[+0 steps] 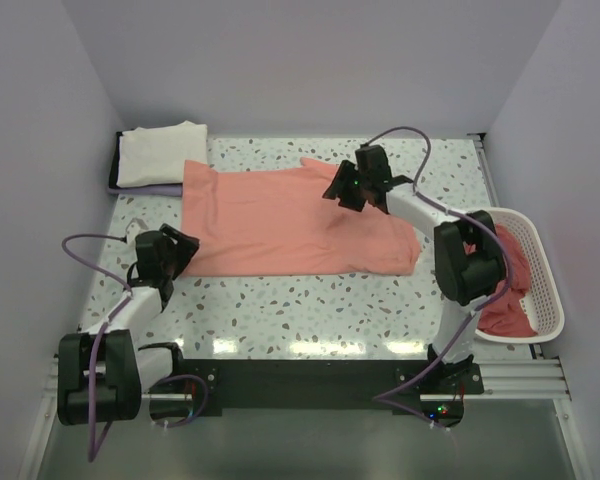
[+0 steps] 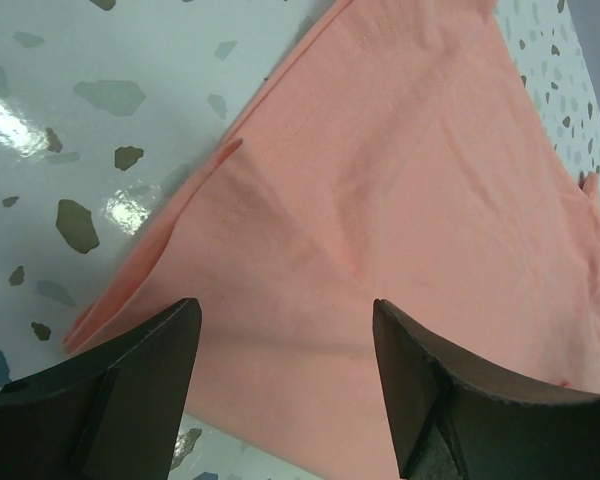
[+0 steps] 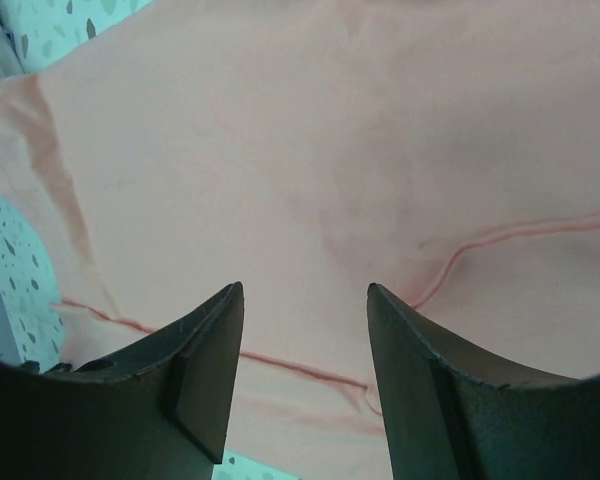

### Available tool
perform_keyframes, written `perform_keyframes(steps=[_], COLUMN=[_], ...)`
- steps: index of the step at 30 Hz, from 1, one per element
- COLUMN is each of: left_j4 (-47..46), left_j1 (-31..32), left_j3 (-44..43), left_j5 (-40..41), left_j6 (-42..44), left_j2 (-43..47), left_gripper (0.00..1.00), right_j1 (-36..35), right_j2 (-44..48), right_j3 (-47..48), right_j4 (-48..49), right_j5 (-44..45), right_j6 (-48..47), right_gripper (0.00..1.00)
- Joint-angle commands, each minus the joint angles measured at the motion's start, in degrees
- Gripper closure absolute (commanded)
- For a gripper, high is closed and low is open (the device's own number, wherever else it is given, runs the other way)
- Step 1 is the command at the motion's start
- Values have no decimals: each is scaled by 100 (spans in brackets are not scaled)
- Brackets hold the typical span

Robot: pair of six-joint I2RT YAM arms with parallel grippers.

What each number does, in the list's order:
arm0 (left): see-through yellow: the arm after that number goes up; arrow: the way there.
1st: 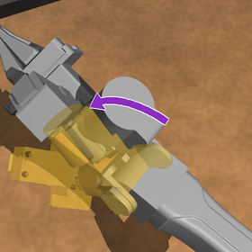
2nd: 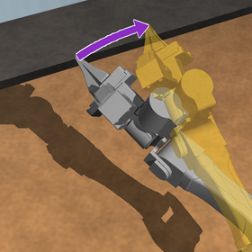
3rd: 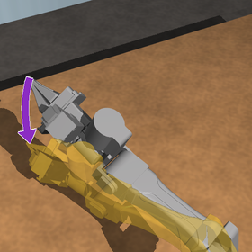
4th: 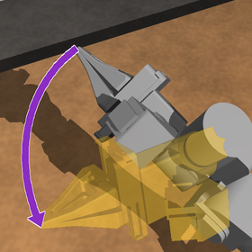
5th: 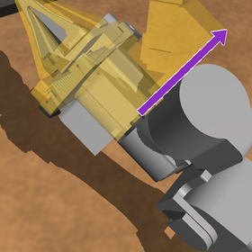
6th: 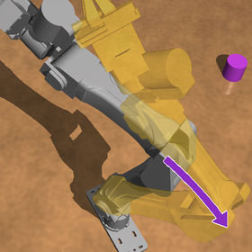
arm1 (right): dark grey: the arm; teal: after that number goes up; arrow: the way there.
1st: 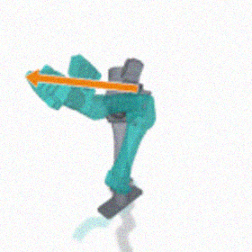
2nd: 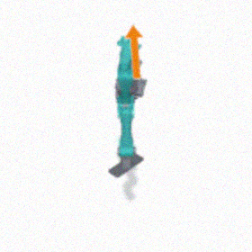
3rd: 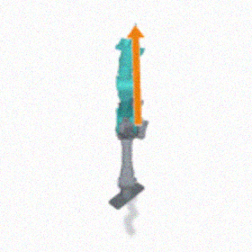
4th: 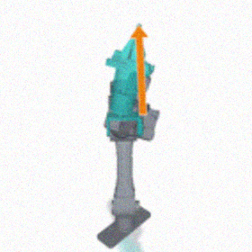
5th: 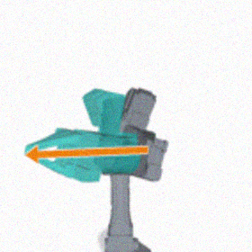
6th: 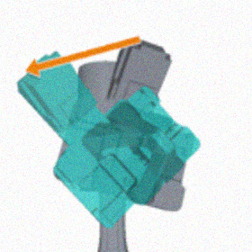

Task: Fold and stack the t-shirts
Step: Fold the tshirt

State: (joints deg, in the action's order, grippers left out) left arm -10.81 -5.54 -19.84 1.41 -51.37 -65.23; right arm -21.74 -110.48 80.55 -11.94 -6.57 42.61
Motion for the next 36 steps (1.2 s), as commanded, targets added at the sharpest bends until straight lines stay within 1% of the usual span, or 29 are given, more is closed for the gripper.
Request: perform_keyframes(steps=[1, 3, 4, 5, 6, 10, 11, 16, 17, 22, 25, 26, 27, 29, 30, 31, 36], left_j4=[419, 684, 903, 966, 1001, 1274, 1292, 1056, 941, 668, 519, 484, 431, 360, 325, 316, 342], left_j1=[18, 18, 18, 9, 9, 18, 18, 18, 27, 18, 18, 18, 18, 18, 18, 27, 18], left_j3=[-187, -170, -118, -82, -38, 120, 155, 410, 428, 524, 533, 533, 533, 560, 577, 603, 630], left_j5=[499, 911, 1035, 1124, 1203, 1327, 1327, 1283, 1239, 1134, 1133, 1125, 1125, 1107, 1098, 1098, 1142], left_j6=[-30, -153, -206, -241, -294, -435, -513, -672, -707, -795, -839, -848, -839, -839, -839, -830, -778], left_j2=[326, 519, 599, 678, 826, 995, 1004, 793, 680, 371, 152, 38, -24, -147, -174, -200, -165], left_gripper=[26, 26, 29, 30, 30, 35, 38, 43, 44, 44, 45, 45, 49, 53, 58, 61, 76], right_j1=[-15, -15, -6, 3, 3, 12, 3, 64, 99, 222, 442, 634, 723, 1020, 1101, 1171, 1251], right_j2=[728, 1228, 1387, 1763, 1940, 2846, 3152, 3848, 3928, 4210, 4201, 4184, 4166, 4148, 4148, 4157, 4140], right_j3=[-434, -924, -1101, -1416, -1585, -2376, -2700, -3536, -3790, -4258, -4425, -4495, -4539, -4645, -4671, -4698, -4786], right_j4=[-229, -238, -256, -282, -308, -457, -475, -634, -625, -616, -590, -572, -555, -528, -528, -528, -493], right_j5=[234, 331, 436, 489, 542, 752, 806, 1210, 1245, 1325, 1281, 1237, 1185, 1061, 1044, 1035, 1096], right_j6=[-104, -86, -78, -51, -51, -7, 10, 107, 116, 90, 19, -42, -77, -147, -148, -156, -78], right_gripper=[44, 44, 44, 45, 45, 45, 46, 50, 51, 51, 51, 51, 52, 52, 52, 51, 50])
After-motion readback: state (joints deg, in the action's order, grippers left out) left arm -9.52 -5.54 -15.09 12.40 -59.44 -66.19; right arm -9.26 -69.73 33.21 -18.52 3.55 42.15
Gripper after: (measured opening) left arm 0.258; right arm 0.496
